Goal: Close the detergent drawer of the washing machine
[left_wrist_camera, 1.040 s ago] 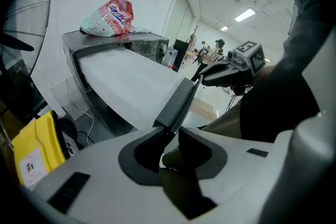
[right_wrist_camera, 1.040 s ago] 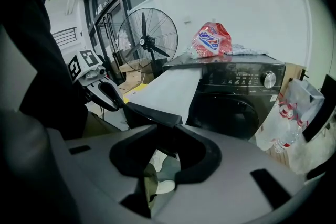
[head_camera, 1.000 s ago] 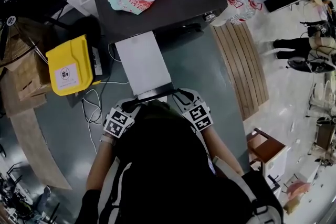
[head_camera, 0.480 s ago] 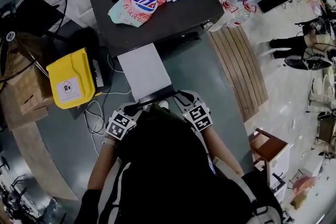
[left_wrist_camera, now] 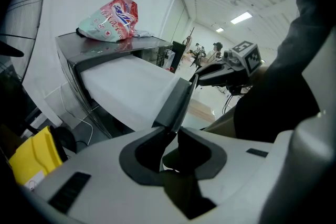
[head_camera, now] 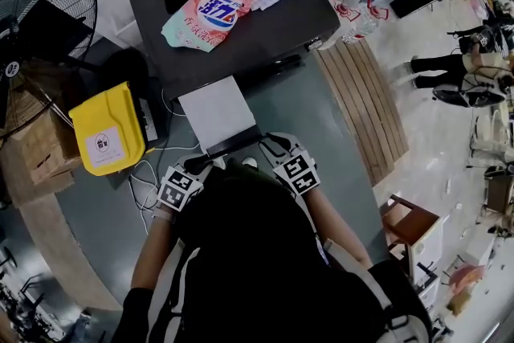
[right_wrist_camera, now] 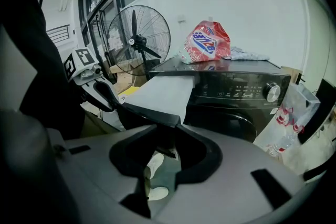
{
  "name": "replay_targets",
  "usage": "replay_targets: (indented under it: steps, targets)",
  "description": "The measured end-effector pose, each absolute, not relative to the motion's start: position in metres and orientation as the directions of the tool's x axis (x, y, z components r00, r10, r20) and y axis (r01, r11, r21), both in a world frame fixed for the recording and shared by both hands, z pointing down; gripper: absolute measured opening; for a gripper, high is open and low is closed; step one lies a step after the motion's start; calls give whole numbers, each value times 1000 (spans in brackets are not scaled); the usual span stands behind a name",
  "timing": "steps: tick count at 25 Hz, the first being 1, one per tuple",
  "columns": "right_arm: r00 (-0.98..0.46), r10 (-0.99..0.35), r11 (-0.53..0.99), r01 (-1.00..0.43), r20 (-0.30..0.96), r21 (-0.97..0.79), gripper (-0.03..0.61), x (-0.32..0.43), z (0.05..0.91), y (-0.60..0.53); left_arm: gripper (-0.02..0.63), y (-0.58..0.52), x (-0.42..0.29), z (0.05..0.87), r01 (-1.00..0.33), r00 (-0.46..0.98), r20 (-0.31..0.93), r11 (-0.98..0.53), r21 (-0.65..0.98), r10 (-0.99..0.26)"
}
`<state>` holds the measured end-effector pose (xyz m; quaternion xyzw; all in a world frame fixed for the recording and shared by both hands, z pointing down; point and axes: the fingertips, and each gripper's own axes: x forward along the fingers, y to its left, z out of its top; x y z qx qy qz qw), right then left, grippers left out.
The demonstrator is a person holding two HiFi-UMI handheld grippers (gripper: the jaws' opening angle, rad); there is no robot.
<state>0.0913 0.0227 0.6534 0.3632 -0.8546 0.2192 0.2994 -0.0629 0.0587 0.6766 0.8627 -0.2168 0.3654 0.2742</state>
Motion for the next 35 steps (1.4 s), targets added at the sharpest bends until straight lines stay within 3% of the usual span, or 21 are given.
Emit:
replay_targets:
  steps: [35]
  targets:
    - [-481,-559,568,-816,676,-111,120,54,652,-91,80,-56,-100,674,-562,640,746,-775,289,-186]
